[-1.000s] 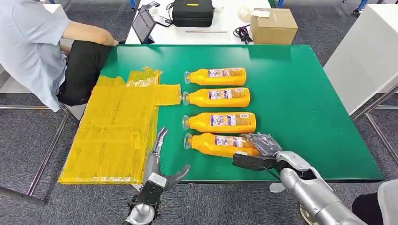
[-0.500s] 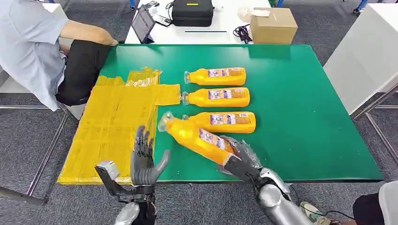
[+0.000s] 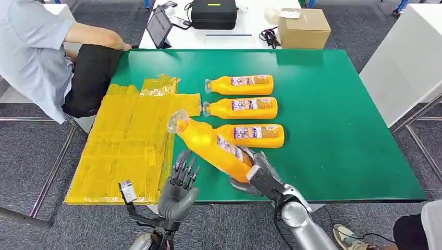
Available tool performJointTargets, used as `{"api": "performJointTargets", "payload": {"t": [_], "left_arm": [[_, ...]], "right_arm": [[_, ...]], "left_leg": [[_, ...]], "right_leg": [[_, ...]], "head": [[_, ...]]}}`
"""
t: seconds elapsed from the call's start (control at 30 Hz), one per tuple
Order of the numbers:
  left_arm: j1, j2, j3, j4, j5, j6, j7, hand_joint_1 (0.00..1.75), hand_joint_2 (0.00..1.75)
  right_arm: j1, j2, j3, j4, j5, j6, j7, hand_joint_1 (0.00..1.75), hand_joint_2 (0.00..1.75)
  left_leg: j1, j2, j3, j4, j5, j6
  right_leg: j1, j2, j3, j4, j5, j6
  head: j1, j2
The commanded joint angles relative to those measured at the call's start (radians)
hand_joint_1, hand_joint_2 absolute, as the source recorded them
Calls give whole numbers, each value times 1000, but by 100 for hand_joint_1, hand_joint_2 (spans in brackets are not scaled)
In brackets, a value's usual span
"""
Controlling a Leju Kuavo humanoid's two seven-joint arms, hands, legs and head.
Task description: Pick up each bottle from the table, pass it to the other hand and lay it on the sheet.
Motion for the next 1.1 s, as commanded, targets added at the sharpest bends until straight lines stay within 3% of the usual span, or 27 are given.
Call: {"api": "performJointTargets", "payload": {"t": [0.03, 0.17, 0.93, 1.1], "left_arm": [[-101, 17, -23, 141, -61, -48, -13, 0, 175], [-132, 4, -3, 173, -73, -32, -22, 0, 175], [-131, 5, -4, 177, -76, -32, -24, 0, 175], [-157, -16, 51, 186, -79, 20, -59, 0, 175]], "right_arm": [[-113, 39, 156, 224, 27, 55, -4, 175, 175], [-130, 53, 213, 219, 44, 69, -21, 175, 175], [-129, 47, 214, 214, 44, 68, -21, 175, 175], [-131, 44, 274, 179, 51, 88, -20, 175, 175]], "left_leg": [[1, 4, 5, -1, -1, -2], [2, 3, 4, 0, -1, -2], [1, 1, 3, 0, -1, -2], [1, 1, 2, 0, -1, -1]], "right_leg": [[2, 3, 5, -2, 0, -3], [2, 2, 4, -1, 0, -3], [1, 0, 3, -1, -1, -2], [1, 1, 2, 0, 0, -2]], "head": [[0, 0], [0, 0], [0, 0], [0, 0]]}}
